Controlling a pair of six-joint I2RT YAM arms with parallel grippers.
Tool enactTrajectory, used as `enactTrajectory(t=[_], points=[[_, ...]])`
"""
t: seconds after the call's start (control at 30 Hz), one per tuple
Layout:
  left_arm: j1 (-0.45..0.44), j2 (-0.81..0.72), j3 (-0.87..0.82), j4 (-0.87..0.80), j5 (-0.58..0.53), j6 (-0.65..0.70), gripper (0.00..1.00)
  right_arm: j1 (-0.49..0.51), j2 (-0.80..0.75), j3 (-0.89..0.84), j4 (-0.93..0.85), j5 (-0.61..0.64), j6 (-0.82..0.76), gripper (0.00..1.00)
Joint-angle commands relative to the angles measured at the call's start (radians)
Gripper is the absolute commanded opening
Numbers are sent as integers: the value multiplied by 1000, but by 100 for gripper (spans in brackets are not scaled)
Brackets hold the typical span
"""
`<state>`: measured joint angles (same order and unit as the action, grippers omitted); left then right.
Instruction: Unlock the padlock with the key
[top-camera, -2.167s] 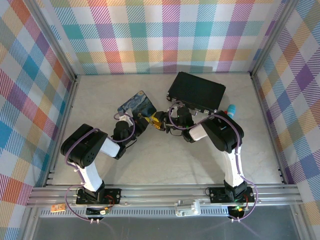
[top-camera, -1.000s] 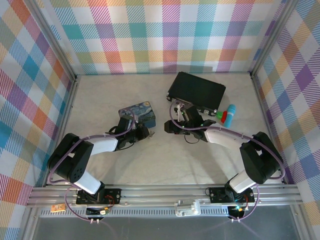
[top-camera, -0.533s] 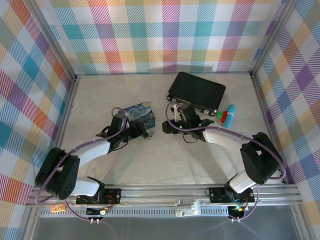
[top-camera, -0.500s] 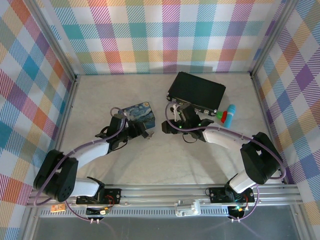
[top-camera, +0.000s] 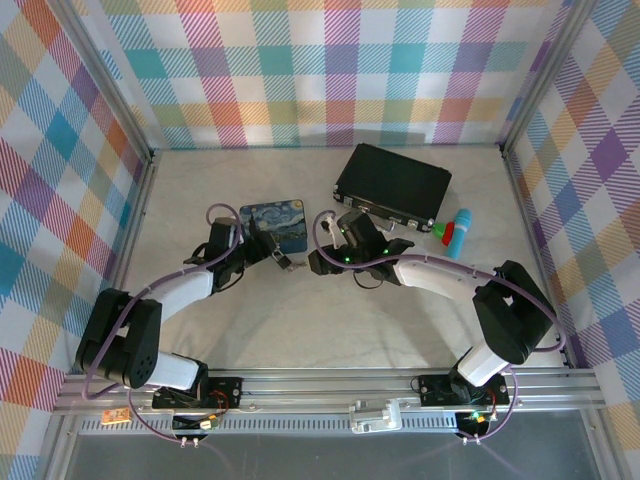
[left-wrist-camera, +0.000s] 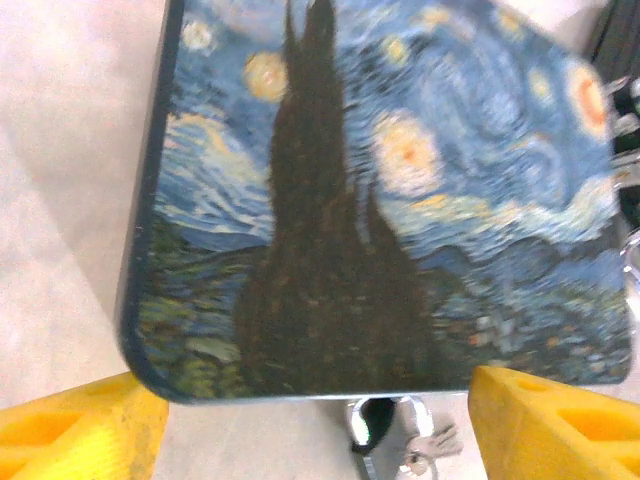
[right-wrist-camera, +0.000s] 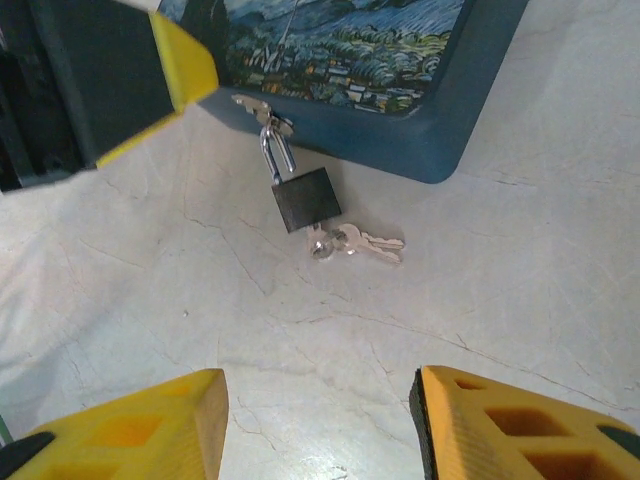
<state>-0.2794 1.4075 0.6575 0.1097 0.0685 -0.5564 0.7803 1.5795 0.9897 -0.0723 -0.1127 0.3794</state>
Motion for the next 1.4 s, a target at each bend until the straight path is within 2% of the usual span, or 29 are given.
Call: enactTrajectory(t=[0.0, 0.1, 0.2, 0.3, 0.33, 0.47, 0.57, 0.7, 0.77, 0.93, 1.13, 1.23, 1.37], points=[[9, -22, 54, 6, 17, 56, 78, 0, -6, 4, -5, -16, -26, 53], [8, -86, 22, -40, 42, 19, 79, 8, 10, 13, -11, -36, -59, 53], [9, -198, -28, -112, 11, -39, 79, 60, 56, 72, -47, 13, -131, 55], [25, -319, -59, -195, -47, -76, 82, 114, 138, 172, -112, 95, -198, 68], [37, -347, -66, -207, -49, -87, 84, 130, 168, 210, -138, 118, -213, 70], [137, -412, -82, -227, 14, -117, 86, 188, 327, 382, -240, 215, -265, 72], [208, -396, -83, -215, 78, -127, 86, 215, 428, 493, -293, 283, -301, 73], [319, -343, -115, -118, 197, -193, 86, 236, 551, 627, -368, 406, -374, 73], [350, -326, -128, -74, 236, -212, 86, 240, 597, 672, -383, 455, -414, 71], [361, -325, -142, -35, 264, -215, 86, 240, 669, 736, -391, 535, -470, 68], [368, -349, -151, -39, 272, -202, 86, 236, 724, 760, -382, 558, -518, 60], [369, -366, -154, -41, 272, -200, 86, 231, 731, 755, -374, 544, -509, 51], [371, -375, -151, -35, 263, -190, 86, 217, 720, 724, -350, 509, -508, 32]])
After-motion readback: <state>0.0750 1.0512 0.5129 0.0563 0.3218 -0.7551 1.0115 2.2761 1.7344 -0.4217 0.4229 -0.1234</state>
